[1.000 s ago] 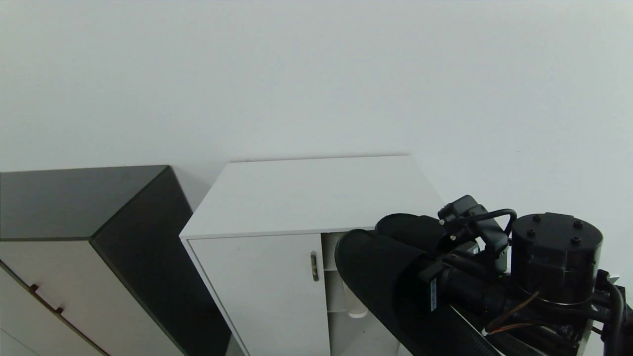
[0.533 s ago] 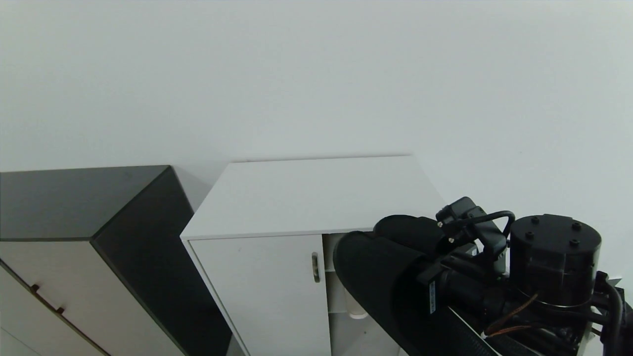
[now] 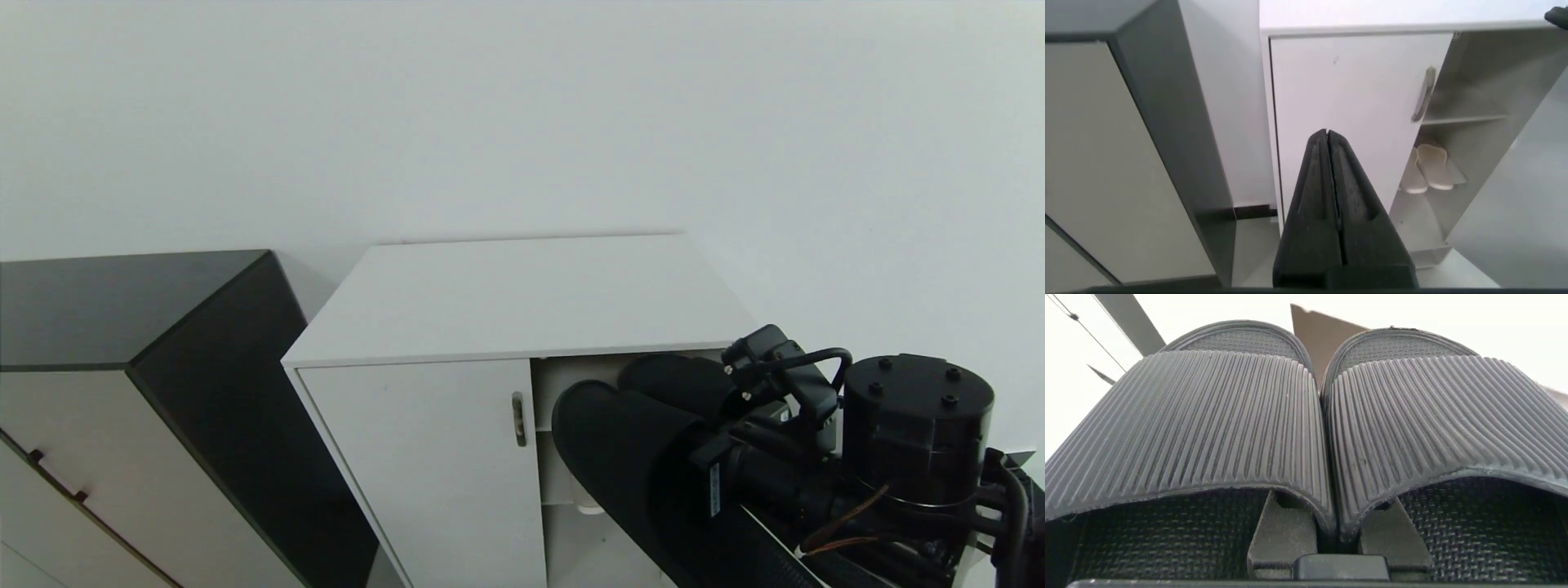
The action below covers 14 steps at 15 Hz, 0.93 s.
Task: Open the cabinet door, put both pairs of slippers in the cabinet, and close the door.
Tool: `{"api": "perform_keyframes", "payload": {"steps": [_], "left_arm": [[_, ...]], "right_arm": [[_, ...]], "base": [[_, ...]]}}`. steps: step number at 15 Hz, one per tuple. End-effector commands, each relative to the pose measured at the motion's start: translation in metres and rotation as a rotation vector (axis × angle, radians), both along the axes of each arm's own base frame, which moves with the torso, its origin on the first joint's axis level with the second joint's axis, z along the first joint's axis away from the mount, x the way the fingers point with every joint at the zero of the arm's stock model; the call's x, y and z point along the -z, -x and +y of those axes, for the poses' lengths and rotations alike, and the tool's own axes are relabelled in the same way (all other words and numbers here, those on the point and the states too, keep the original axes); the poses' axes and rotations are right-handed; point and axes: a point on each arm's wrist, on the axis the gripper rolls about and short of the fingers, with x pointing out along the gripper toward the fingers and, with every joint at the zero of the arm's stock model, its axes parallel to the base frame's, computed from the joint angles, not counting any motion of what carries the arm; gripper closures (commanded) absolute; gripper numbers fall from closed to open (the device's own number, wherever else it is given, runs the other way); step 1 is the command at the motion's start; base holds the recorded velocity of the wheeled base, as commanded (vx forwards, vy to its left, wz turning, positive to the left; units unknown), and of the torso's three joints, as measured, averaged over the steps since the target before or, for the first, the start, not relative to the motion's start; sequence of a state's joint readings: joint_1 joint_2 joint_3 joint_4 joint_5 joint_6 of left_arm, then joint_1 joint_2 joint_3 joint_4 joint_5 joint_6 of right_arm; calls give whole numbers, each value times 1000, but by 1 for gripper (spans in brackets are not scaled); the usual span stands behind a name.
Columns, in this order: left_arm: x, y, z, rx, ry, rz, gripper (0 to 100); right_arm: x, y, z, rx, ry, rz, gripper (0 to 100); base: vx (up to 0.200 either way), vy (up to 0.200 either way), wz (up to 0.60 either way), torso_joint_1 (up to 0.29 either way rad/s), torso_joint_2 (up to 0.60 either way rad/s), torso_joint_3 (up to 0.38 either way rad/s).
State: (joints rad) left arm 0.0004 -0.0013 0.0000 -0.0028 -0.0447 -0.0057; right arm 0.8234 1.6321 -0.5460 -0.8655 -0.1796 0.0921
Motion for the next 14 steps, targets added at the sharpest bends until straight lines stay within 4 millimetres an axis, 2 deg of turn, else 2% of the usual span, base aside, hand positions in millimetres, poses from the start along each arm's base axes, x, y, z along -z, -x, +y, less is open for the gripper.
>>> {"api": "perform_keyframes", "payload": {"steps": [1, 14], "left_arm": [[0, 0, 0, -1, 0, 1, 100], [0, 0, 0, -1, 0, 1, 100]], "right_arm": [[-1, 0, 0, 0, -4, -4, 100], [3, 4, -1, -14, 10, -17, 100]], "base": [[0, 0, 0, -237, 559, 320], [0, 0, 0, -195, 506, 311]]}}
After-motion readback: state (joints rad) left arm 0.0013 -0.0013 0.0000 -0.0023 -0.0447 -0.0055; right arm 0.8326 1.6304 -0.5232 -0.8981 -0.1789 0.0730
